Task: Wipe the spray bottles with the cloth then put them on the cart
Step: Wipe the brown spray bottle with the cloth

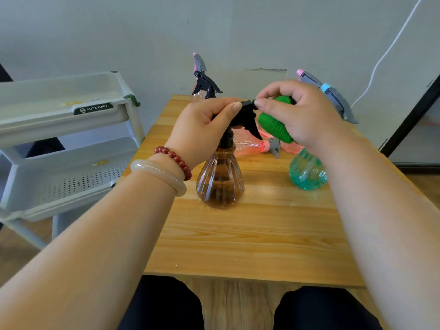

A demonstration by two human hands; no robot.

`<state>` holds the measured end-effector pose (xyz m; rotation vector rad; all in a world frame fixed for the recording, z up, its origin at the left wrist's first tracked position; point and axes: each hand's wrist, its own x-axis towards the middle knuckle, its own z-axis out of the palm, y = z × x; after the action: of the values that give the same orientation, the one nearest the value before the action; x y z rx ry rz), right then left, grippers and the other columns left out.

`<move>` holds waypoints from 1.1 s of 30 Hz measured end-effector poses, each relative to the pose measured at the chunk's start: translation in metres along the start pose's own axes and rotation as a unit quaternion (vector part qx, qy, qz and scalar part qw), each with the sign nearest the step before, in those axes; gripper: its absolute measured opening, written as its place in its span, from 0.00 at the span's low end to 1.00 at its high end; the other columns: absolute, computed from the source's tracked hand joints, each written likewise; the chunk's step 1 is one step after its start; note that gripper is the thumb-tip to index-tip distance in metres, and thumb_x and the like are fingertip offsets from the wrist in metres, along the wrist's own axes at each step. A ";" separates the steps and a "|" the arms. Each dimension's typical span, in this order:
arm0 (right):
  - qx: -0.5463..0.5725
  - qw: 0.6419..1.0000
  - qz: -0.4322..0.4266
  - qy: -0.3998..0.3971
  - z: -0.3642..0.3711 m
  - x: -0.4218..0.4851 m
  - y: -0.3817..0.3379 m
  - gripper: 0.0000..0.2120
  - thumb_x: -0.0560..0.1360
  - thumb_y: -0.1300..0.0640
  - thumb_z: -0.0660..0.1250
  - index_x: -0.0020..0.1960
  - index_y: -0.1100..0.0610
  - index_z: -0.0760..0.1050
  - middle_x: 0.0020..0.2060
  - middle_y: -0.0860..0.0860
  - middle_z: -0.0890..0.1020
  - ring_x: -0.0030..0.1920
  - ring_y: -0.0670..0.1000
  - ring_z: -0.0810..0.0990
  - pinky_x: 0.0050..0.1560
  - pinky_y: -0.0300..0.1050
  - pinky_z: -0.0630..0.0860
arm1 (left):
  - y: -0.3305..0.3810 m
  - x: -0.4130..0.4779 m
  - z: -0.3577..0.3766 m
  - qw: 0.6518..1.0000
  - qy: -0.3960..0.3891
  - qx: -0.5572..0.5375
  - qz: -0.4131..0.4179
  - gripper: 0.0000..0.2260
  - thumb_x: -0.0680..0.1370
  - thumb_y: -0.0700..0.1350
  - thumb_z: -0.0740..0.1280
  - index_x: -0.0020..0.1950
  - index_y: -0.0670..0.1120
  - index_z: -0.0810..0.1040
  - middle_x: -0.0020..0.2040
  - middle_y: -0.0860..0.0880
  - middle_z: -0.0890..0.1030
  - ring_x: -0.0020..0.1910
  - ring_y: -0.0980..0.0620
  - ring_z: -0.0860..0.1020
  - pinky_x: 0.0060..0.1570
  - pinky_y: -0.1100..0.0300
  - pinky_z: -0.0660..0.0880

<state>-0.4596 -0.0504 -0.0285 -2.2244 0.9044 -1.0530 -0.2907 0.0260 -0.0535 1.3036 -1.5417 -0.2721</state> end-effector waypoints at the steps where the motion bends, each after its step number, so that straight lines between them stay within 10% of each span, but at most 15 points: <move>1: -0.024 1.000 0.010 -0.002 0.000 0.003 -0.003 0.13 0.78 0.44 0.66 0.36 0.47 0.76 0.32 0.45 0.75 0.34 0.46 0.73 0.38 0.40 0.69 | 0.000 0.000 0.000 1.000 0.001 -0.001 0.000 0.09 0.83 0.45 0.61 0.53 0.58 0.78 0.40 0.60 0.79 0.39 0.71 0.75 0.41 0.76 0.71; 7: 0.019 0.999 0.028 -0.042 -0.005 0.001 -0.004 0.03 0.76 0.44 0.69 0.45 0.43 0.79 0.39 0.43 0.79 0.40 0.45 0.76 0.46 0.43 0.72 | -0.001 0.000 0.000 1.000 -0.001 -0.003 0.003 0.09 0.83 0.45 0.61 0.54 0.58 0.78 0.41 0.60 0.79 0.41 0.70 0.76 0.42 0.76 0.71; 11: -0.021 0.999 0.023 -0.021 0.002 0.000 -0.011 0.21 0.81 0.43 0.61 0.51 0.61 0.79 0.42 0.63 0.78 0.38 0.57 0.74 0.41 0.43 0.66 | -0.002 0.000 0.001 1.000 0.005 -0.002 -0.003 0.08 0.83 0.46 0.61 0.56 0.57 0.79 0.41 0.63 0.79 0.42 0.71 0.76 0.43 0.77 0.70; 15: -0.005 0.999 0.028 -0.029 -0.005 -0.001 -0.011 0.08 0.79 0.48 0.64 0.46 0.51 0.75 0.37 0.46 0.76 0.38 0.47 0.73 0.43 0.44 0.68 | -0.002 0.000 0.001 1.000 0.005 -0.004 -0.008 0.09 0.83 0.46 0.62 0.58 0.54 0.80 0.41 0.62 0.79 0.41 0.71 0.76 0.42 0.77 0.70; 20: -0.064 0.997 0.015 -0.042 -0.003 -0.002 -0.015 0.19 0.82 0.44 0.58 0.46 0.58 0.76 0.41 0.65 0.75 0.36 0.53 0.71 0.39 0.48 0.68 | 0.000 0.000 0.001 1.000 0.002 -0.002 -0.009 0.09 0.83 0.46 0.61 0.58 0.54 0.80 0.42 0.62 0.79 0.42 0.72 0.76 0.42 0.78 0.70; 27: -0.015 0.995 0.050 -0.087 -0.005 -0.001 -0.014 0.13 0.82 0.48 0.60 0.43 0.54 0.74 0.35 0.55 0.71 0.36 0.52 0.69 0.41 0.47 0.65 | 0.001 -0.001 0.001 1.000 0.000 -0.009 -0.003 0.08 0.83 0.45 0.61 0.56 0.55 0.79 0.43 0.61 0.79 0.42 0.72 0.76 0.42 0.78 0.70; 31: -0.035 0.996 0.051 -0.064 -0.001 0.002 -0.016 0.22 0.82 0.44 0.59 0.53 0.63 0.78 0.50 0.64 0.81 0.49 0.63 0.79 0.55 0.56 0.75 | 0.000 -0.001 0.002 1.000 0.004 -0.007 -0.002 0.09 0.84 0.45 0.61 0.56 0.57 0.78 0.43 0.61 0.80 0.43 0.71 0.77 0.43 0.77 0.71; 33: -0.015 0.996 0.044 -0.077 -0.003 0.001 -0.016 0.19 0.79 0.43 0.60 0.47 0.60 0.76 0.38 0.59 0.78 0.39 0.57 0.75 0.44 0.50 0.72 | -0.001 -0.001 0.002 1.000 0.001 -0.004 -0.004 0.09 0.84 0.45 0.61 0.56 0.57 0.79 0.44 0.60 0.80 0.43 0.71 0.76 0.43 0.77 0.71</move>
<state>-0.4557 -0.0415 -0.0154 -2.2320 0.9469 -0.8213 -0.2917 0.0258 -0.0553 1.3034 -1.5323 -0.2805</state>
